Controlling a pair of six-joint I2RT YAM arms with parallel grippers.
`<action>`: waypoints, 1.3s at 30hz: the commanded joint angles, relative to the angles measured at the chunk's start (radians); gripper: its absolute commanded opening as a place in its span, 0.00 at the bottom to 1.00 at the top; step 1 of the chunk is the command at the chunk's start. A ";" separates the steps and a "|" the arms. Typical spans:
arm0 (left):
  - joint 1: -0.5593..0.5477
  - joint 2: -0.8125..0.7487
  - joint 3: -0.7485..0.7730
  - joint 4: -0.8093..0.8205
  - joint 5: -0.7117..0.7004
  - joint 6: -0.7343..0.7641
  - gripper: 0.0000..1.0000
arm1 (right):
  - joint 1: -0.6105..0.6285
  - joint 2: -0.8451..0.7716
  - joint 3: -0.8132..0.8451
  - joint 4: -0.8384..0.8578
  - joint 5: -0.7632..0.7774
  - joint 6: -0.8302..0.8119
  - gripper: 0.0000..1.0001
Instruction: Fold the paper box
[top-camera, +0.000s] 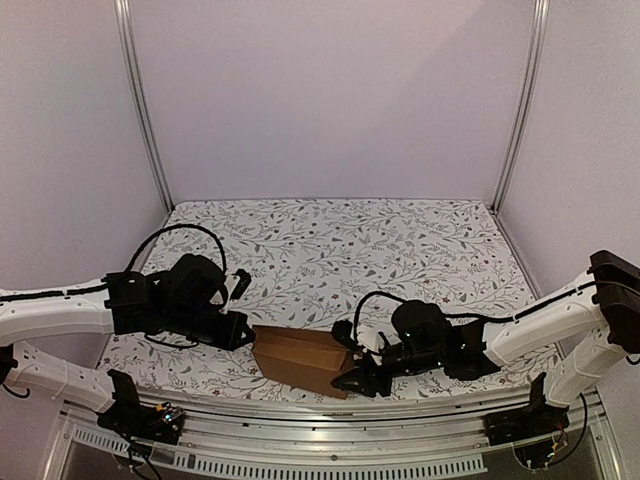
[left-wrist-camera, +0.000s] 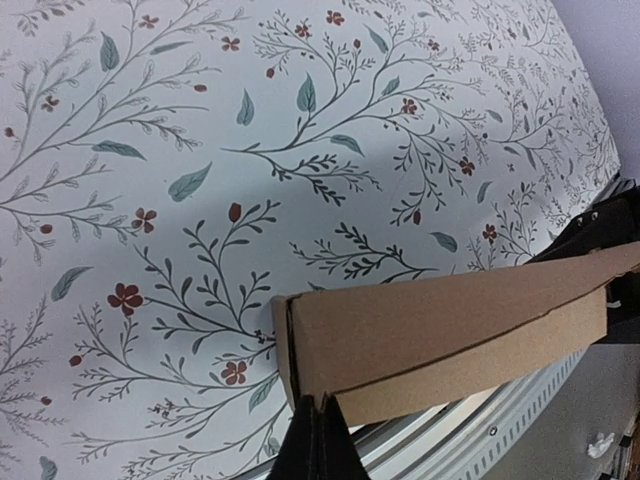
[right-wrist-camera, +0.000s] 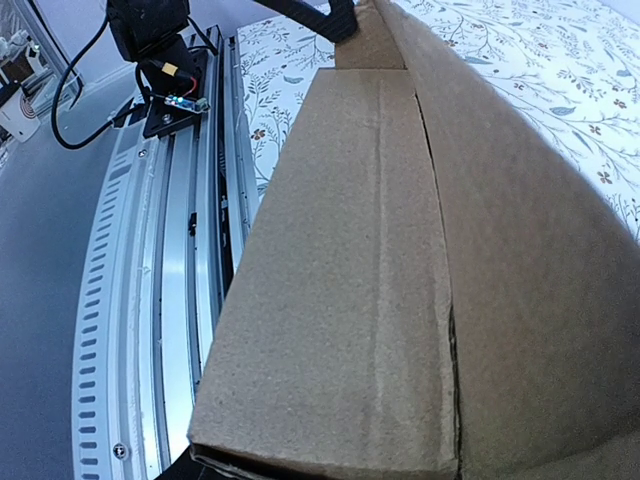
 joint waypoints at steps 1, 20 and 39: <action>-0.043 0.001 -0.046 -0.025 0.016 -0.016 0.00 | -0.008 0.003 -0.004 0.061 0.073 0.029 0.31; -0.050 0.013 -0.028 -0.026 -0.020 -0.024 0.00 | -0.006 -0.039 -0.028 0.061 0.116 0.065 0.79; -0.052 0.050 0.009 -0.019 -0.151 -0.123 0.00 | -0.025 -0.501 -0.014 -0.454 0.346 0.105 0.99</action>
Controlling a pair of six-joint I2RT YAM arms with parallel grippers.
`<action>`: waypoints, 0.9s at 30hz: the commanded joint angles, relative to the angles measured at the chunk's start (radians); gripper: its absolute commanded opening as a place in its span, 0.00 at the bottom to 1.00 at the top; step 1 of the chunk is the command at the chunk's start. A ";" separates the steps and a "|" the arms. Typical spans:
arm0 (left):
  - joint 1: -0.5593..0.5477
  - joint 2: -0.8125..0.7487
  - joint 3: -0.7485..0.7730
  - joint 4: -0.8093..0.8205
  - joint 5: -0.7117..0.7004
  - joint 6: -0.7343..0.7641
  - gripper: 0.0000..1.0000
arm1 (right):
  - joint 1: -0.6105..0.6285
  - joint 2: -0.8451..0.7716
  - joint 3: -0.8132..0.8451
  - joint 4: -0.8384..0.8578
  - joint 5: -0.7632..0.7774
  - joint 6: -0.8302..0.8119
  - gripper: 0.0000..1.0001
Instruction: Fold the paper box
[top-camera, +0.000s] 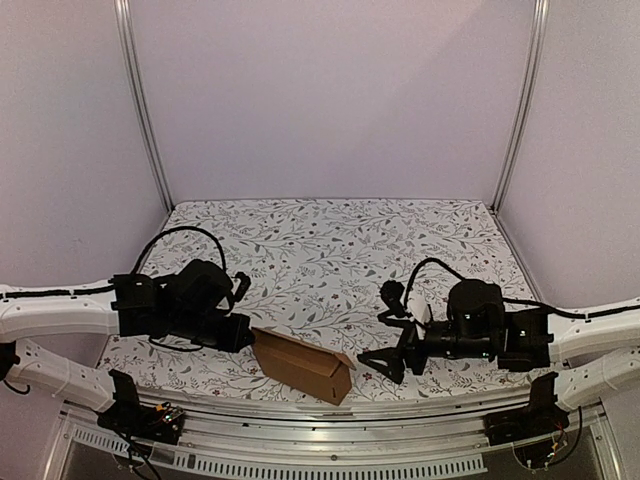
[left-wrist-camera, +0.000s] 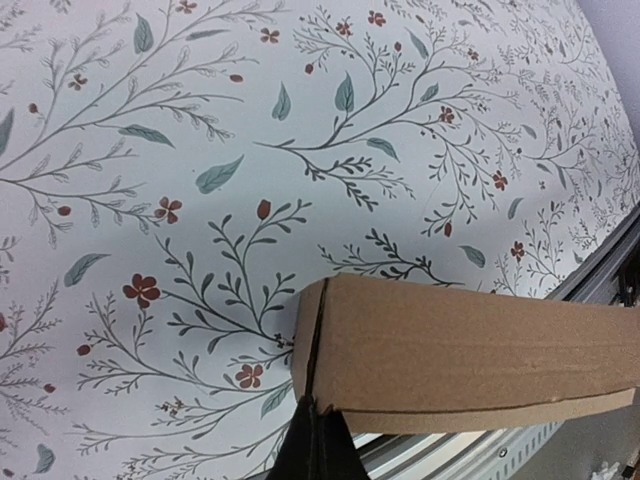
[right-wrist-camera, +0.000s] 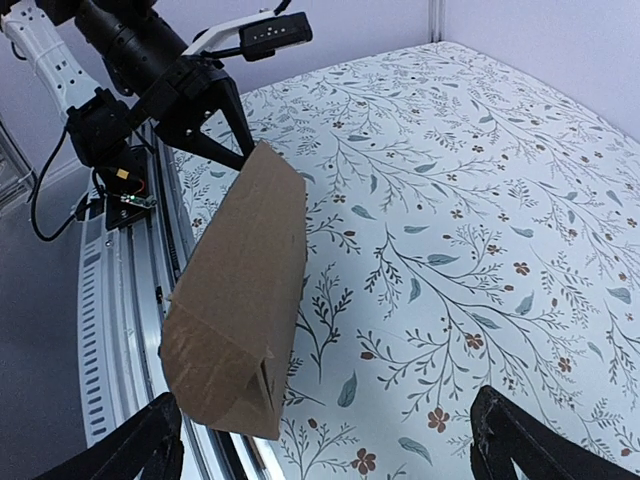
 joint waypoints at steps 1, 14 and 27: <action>-0.018 0.020 0.012 -0.015 -0.072 -0.071 0.00 | -0.012 -0.108 0.059 -0.277 0.153 0.049 0.99; -0.102 0.065 0.057 -0.044 -0.276 -0.244 0.00 | 0.061 -0.065 0.200 -0.410 0.115 -0.043 0.94; -0.171 0.084 0.083 -0.083 -0.400 -0.350 0.00 | 0.115 0.107 0.224 -0.377 0.319 -0.071 0.79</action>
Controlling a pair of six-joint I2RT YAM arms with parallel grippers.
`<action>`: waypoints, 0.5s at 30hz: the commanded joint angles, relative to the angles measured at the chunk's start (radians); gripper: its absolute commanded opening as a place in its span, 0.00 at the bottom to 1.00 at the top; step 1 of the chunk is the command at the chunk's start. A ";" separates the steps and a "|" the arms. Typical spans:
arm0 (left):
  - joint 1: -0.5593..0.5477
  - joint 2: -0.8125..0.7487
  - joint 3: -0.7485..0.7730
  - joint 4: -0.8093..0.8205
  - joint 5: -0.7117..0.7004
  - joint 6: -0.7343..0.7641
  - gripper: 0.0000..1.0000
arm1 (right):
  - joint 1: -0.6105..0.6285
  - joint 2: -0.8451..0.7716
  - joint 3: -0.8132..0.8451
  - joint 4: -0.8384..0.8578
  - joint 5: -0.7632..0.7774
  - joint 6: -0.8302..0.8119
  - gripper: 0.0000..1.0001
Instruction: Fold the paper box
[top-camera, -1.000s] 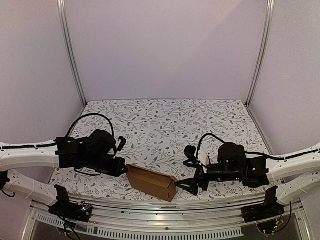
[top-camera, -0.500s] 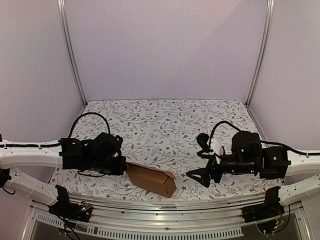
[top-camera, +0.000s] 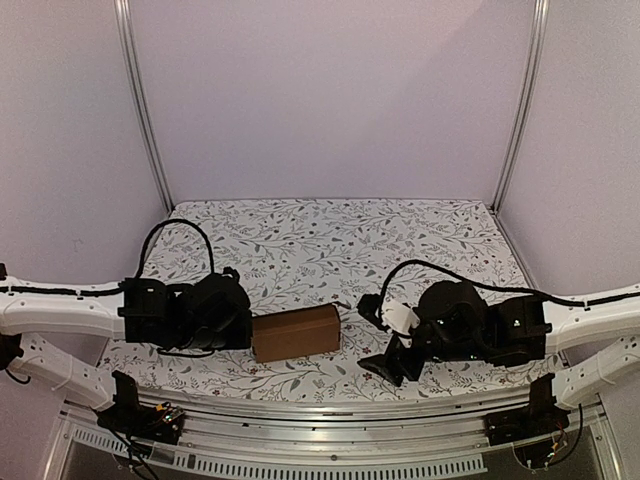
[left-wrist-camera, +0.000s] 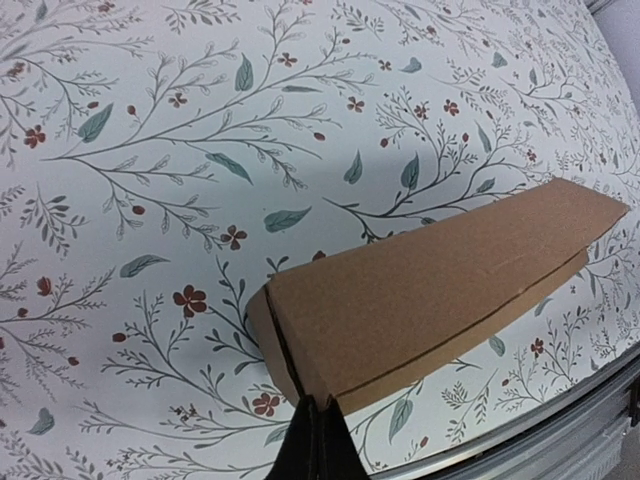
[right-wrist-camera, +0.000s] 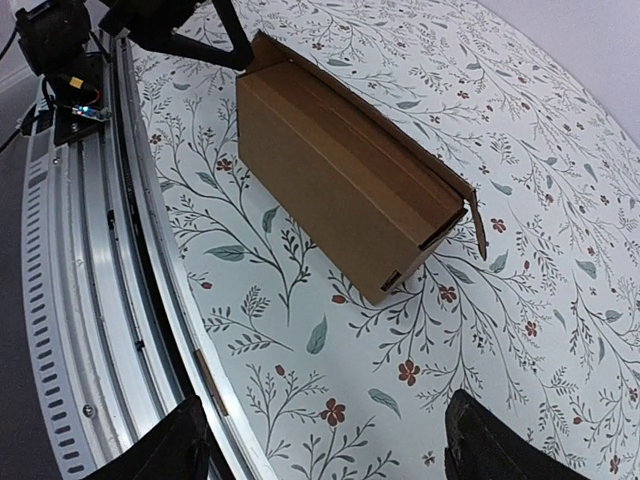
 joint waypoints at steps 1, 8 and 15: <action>-0.029 0.028 0.025 -0.024 -0.053 -0.039 0.00 | 0.005 0.051 0.016 0.003 0.163 0.003 0.77; -0.038 0.054 0.025 -0.023 -0.050 -0.022 0.00 | -0.021 0.167 0.058 0.023 0.230 -0.065 0.70; -0.040 0.054 0.014 -0.022 -0.049 -0.010 0.00 | -0.105 0.220 0.072 0.083 0.135 -0.160 0.68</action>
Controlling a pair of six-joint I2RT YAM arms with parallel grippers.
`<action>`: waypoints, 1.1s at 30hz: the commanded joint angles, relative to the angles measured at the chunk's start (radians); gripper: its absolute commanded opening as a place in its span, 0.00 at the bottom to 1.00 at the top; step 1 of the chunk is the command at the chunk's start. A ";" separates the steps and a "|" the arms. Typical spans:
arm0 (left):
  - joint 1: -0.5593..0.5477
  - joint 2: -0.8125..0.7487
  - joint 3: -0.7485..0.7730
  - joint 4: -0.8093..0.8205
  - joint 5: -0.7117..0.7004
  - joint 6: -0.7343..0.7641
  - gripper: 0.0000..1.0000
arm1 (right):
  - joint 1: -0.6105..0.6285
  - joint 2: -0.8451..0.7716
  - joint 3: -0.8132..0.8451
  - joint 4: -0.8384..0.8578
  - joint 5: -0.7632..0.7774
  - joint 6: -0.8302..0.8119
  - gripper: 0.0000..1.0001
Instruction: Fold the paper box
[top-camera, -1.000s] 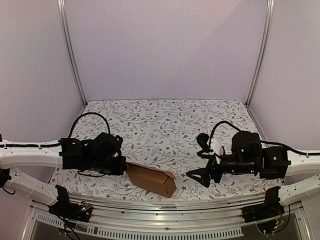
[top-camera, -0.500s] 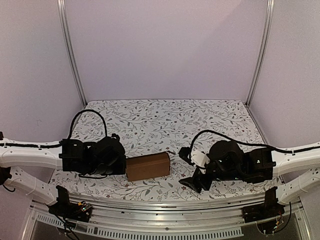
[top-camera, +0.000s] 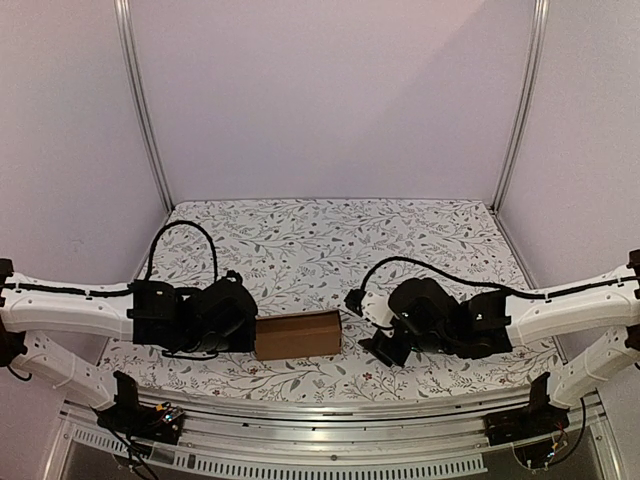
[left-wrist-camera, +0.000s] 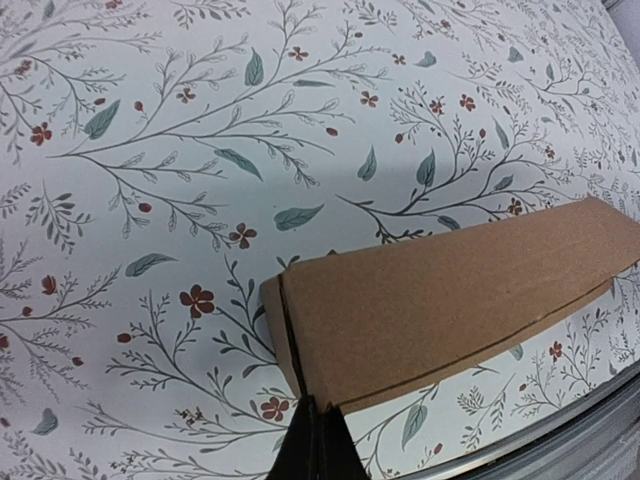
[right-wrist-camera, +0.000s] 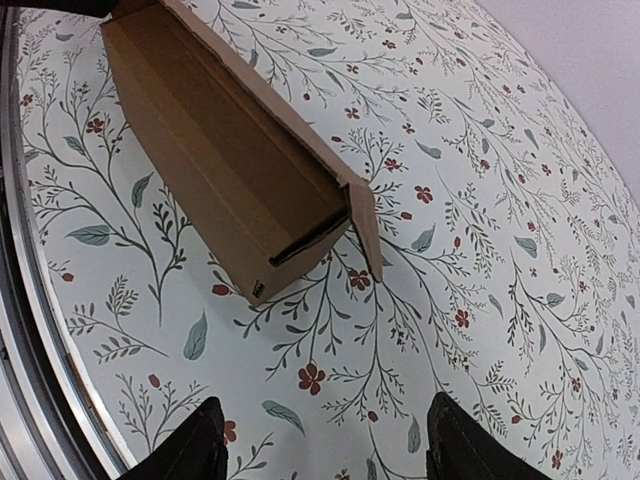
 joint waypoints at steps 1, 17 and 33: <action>-0.020 0.007 0.007 -0.013 -0.012 0.013 0.00 | -0.043 0.034 0.025 0.074 -0.046 -0.081 0.68; -0.022 -0.004 -0.004 -0.004 -0.014 0.046 0.00 | -0.121 0.159 0.094 0.166 -0.139 -0.199 0.39; -0.024 -0.011 -0.015 0.010 -0.010 0.053 0.00 | -0.124 0.212 0.118 0.166 -0.105 -0.196 0.23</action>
